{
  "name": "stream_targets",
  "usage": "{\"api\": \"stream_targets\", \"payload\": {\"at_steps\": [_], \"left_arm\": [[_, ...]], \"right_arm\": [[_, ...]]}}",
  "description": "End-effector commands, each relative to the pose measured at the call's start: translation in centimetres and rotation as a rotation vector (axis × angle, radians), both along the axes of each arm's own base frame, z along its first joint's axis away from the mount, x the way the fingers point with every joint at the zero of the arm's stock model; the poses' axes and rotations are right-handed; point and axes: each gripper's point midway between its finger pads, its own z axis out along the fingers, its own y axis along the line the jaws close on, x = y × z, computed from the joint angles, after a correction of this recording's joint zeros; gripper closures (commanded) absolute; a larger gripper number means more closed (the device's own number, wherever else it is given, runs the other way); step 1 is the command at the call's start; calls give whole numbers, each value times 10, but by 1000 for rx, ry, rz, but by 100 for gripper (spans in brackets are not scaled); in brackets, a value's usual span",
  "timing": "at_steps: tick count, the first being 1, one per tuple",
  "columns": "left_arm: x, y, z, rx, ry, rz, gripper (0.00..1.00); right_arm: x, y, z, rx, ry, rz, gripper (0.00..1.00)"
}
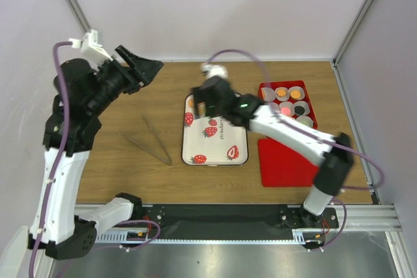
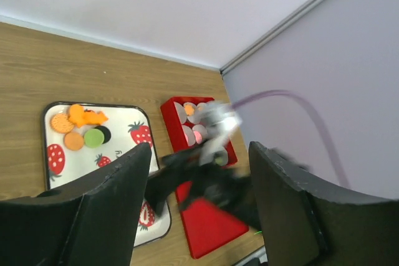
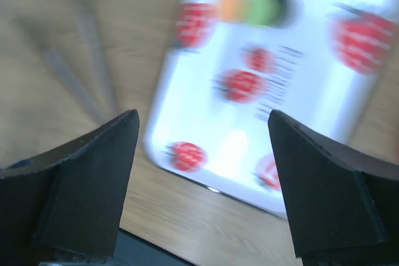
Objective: Pack the cookies
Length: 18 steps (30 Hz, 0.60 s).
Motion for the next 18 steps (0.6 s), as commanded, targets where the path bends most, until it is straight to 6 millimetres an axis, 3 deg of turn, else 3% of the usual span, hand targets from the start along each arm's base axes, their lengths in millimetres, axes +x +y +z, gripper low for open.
{"api": "stream_targets", "payload": {"at_steps": [1,2,3,4,6,7,8,9,10,11,12,13,15,16,18], "left_arm": [[24,-30,-18,-2,14,-112,30],[27,-46,-27,13,27,-153,30],[31,-52,-36,42,35,-157,30],[27,-70,-48,62,55,-207,30],[33,-94,-72,98,102,-257,30],[25,-113,-88,120,127,-312,31],[23,-124,-98,140,137,-333,31],[25,-136,-117,182,164,-356,31],[15,-151,-138,221,194,-389,31],[12,-161,-152,241,211,-410,32],[8,-169,-167,262,232,-431,33],[-2,-184,-196,299,278,-470,34],[-10,-204,-214,306,292,-509,36],[-22,-220,-234,339,321,-554,38],[-28,-238,-247,363,329,-575,39]], "right_arm": [[15,-127,1,-32,68,-356,11],[9,-154,18,4,56,-406,11],[8,-178,15,21,80,-482,11],[4,-218,-7,-18,129,-573,12],[-8,-259,-5,31,141,-663,13],[-20,-274,-26,21,201,-691,13],[-20,-305,-35,32,221,-781,14],[-28,-319,-30,70,210,-809,14],[-37,-329,-47,74,263,-826,14],[-38,-350,-50,98,274,-887,14],[-41,-359,-52,117,280,-910,14],[-45,-362,-52,149,286,-907,15],[-52,-382,-61,143,310,-962,15],[-55,-387,-64,136,322,-976,15],[-60,-400,-74,150,354,-1004,15]]}}
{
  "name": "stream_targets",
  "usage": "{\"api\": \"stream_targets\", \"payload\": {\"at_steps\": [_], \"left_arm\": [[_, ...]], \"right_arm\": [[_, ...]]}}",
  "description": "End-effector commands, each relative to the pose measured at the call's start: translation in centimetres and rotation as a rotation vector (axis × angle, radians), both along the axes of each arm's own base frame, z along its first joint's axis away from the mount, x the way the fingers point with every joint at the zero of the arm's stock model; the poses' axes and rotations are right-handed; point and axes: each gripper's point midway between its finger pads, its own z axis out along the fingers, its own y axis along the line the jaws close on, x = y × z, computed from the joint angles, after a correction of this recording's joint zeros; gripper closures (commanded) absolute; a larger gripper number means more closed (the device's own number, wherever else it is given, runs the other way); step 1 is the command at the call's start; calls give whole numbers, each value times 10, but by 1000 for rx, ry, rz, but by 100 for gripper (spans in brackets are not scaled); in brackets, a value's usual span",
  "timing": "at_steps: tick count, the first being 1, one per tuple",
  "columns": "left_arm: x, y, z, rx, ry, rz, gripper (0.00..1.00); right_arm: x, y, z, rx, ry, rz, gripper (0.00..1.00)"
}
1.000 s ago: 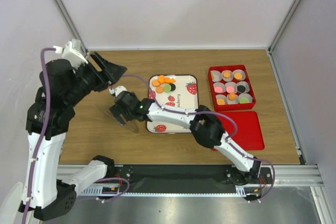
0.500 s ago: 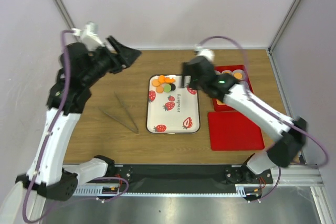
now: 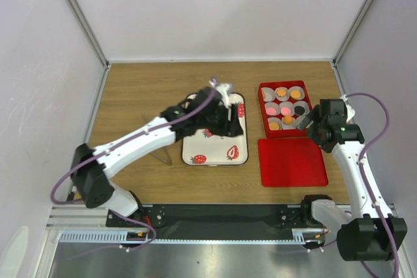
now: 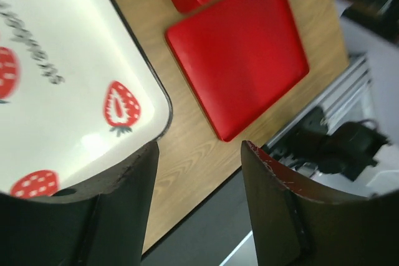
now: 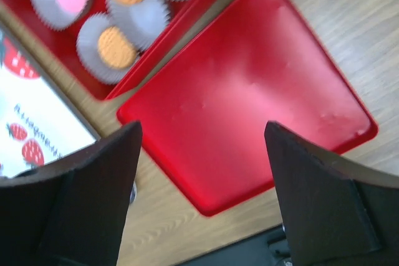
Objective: Pack the cookies
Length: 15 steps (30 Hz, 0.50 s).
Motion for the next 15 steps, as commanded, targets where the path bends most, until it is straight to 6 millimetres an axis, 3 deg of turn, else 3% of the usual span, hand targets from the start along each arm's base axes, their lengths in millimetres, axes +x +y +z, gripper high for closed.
{"api": "stream_targets", "payload": {"at_steps": [1,4,5,7,8,10,11,12,14,15], "left_arm": [[-9,-44,-12,0,-52,-77,40],[-16,-70,-26,43,-58,-100,42],[-17,-77,-49,90,-25,-106,43],[-19,-90,-60,120,-24,-95,46],[-16,-94,-76,154,-15,-77,46],[-18,-108,-83,159,-18,-81,49],[-15,-112,-98,191,-14,-71,50],[-16,-123,-93,185,-34,-75,51],[-15,-126,-112,251,-36,-62,54],[-12,-131,-108,256,-55,-40,57]], "right_arm": [[-5,-8,-4,71,2,-3,15],[-4,-9,-9,99,15,-7,16],[-3,-7,-8,110,14,-4,17],[2,-3,-2,129,-10,2,17],[3,-4,1,130,-19,1,17],[3,-3,6,129,-21,9,17],[3,-2,7,129,-22,15,17],[1,-2,9,128,-21,16,17],[-1,-1,13,128,-27,19,17],[-3,-1,14,127,-23,20,17]]}}
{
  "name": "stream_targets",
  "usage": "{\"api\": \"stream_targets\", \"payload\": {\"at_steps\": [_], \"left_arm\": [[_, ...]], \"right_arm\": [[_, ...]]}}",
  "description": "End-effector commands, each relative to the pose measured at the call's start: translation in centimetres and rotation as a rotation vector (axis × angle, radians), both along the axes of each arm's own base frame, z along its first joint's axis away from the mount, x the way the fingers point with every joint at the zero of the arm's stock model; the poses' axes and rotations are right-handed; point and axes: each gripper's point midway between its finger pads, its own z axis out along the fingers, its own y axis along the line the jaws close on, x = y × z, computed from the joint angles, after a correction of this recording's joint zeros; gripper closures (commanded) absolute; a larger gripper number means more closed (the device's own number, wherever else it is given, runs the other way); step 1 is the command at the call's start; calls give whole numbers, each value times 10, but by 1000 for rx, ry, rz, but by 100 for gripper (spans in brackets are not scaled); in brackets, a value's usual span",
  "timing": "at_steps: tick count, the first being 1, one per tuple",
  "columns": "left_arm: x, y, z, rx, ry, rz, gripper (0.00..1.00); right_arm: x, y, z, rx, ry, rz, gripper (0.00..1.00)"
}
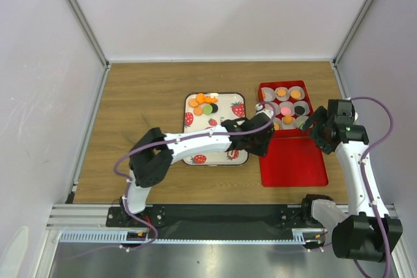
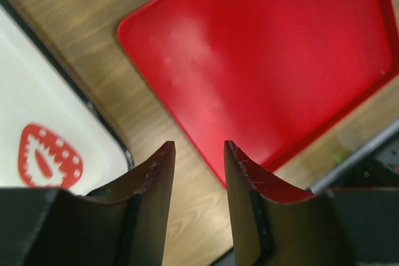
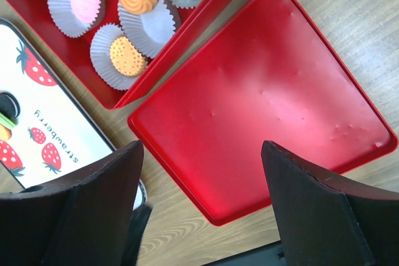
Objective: Pack the cookies
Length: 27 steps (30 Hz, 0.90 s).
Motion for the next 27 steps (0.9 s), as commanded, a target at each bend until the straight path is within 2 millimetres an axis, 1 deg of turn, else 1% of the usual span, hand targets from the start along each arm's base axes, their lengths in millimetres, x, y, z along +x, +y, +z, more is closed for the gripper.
{"api": "stream_targets", "payload": {"at_steps": [1,2,3,7,10,11,12,13,14,16,17,19,20,21,26,27], "left_arm": [[14,-15,12,19,-83,72,58],[15,-15,10,21,-80,93,59],[17,-14,3,41,-86,114,60],[21,-8,-5,69,-92,181,61],[21,-5,-8,84,-99,219,61],[20,-5,-11,94,-96,222,61],[19,-6,-12,95,-91,227,60],[18,-6,-19,111,-83,231,60],[19,-8,-18,106,-76,250,59],[19,-10,-23,111,-67,255,58],[19,-12,-30,120,-59,251,57],[21,-17,-29,116,-53,260,56],[22,-17,-35,127,-50,268,56],[23,-19,-34,128,-51,275,56],[23,-24,-46,126,-24,302,57],[22,-23,-52,141,-17,306,58]], "right_arm": [[1,2,22,-3,-51,23,17],[-1,3,23,0,-49,27,17],[-3,4,24,3,-54,29,17],[-10,7,23,8,-55,36,17],[-13,7,23,5,-50,43,16],[-13,7,25,2,-52,46,16],[-14,7,25,-1,-54,50,16],[-14,6,26,-4,-55,51,16],[-14,11,27,15,-58,70,16],[-15,13,28,21,-61,75,16],[-16,14,29,23,-62,80,16],[-17,13,29,15,-62,82,16],[-18,13,28,12,-58,85,16],[-19,14,28,9,-58,91,16],[-22,15,24,11,-46,93,15],[-22,15,25,12,-47,94,16]]}}
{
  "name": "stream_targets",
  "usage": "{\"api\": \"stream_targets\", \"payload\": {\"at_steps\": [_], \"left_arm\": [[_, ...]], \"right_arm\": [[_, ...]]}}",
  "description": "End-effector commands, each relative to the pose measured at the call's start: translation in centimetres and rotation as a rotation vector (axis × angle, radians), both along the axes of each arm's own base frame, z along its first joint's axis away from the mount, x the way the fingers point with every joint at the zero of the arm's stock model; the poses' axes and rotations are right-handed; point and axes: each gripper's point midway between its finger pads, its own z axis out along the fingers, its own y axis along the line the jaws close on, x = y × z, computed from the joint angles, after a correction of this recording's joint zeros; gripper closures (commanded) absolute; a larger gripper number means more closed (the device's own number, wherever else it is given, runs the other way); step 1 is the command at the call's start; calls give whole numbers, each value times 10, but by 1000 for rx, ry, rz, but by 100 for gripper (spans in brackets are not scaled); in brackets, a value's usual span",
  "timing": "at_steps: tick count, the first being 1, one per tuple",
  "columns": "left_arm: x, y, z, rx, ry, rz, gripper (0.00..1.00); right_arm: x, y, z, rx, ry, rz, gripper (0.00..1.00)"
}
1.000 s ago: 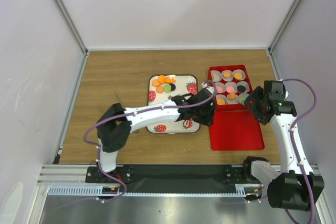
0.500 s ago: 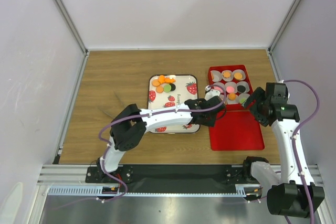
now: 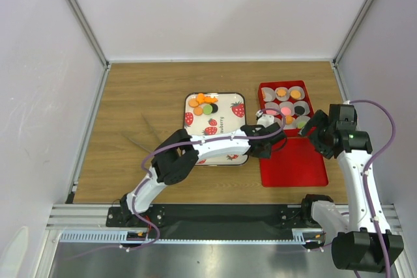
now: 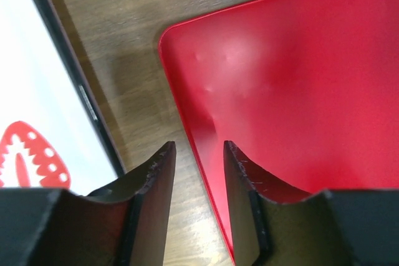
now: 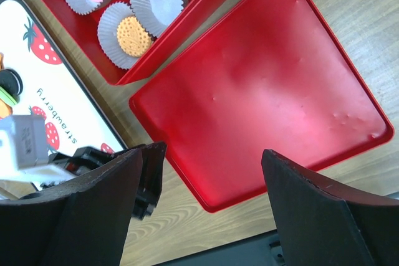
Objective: Pack the cookies
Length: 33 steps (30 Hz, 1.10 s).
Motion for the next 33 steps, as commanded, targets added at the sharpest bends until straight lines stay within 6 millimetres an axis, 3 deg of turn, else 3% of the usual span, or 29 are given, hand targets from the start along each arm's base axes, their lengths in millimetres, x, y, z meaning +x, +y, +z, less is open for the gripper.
{"api": "stream_targets", "payload": {"at_steps": [1,7,13,18,33], "left_arm": [[4,-13,5,-31,-8,51,59],[1,-18,-6,-41,18,58,67],[-3,-10,-13,-18,36,66,80],[-6,-9,-5,-38,42,50,100],[-6,-3,50,-148,-12,46,100]], "right_arm": [[0,3,12,-5,-34,24,15],[-1,2,14,-9,-40,21,15],[0,2,17,-9,-47,20,15],[1,1,22,-14,-56,18,15],[5,2,30,-3,-80,21,14]]}}
